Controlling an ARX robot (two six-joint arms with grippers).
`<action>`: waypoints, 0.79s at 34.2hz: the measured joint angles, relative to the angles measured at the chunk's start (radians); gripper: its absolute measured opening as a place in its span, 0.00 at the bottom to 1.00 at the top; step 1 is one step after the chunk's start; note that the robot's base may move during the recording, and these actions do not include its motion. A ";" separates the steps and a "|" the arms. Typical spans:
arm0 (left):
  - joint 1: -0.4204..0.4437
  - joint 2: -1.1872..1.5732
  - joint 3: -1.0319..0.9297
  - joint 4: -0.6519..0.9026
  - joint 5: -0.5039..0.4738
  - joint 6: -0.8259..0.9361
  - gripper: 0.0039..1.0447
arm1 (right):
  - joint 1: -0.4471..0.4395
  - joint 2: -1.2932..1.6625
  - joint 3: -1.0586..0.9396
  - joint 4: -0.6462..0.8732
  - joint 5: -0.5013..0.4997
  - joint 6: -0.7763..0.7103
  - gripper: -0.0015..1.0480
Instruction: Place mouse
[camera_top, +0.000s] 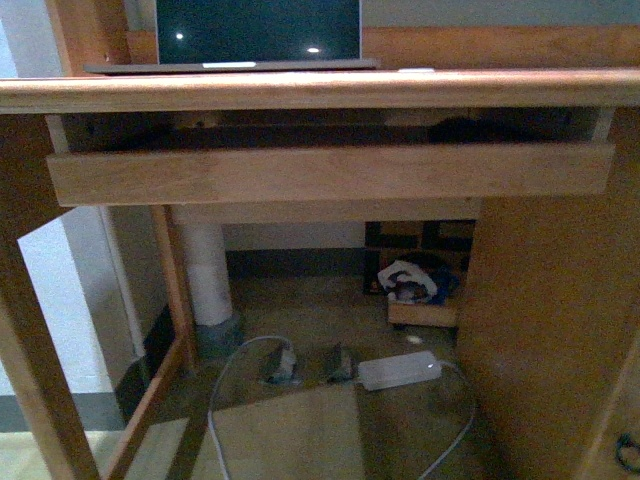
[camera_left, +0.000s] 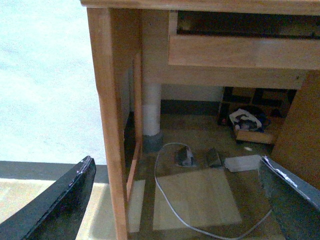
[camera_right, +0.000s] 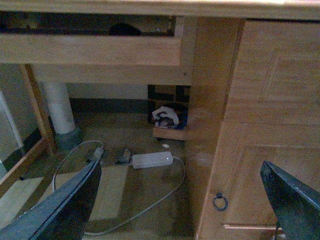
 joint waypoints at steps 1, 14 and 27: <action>0.000 0.000 0.000 -0.002 -0.003 -0.002 0.94 | 0.000 0.000 0.000 -0.001 -0.004 -0.003 0.94; 0.000 0.000 0.000 0.000 -0.001 0.000 0.94 | 0.000 0.000 0.000 0.000 0.000 -0.001 0.94; 0.000 0.000 0.000 0.001 0.000 -0.001 0.94 | 0.000 0.000 0.000 0.000 0.000 0.000 0.94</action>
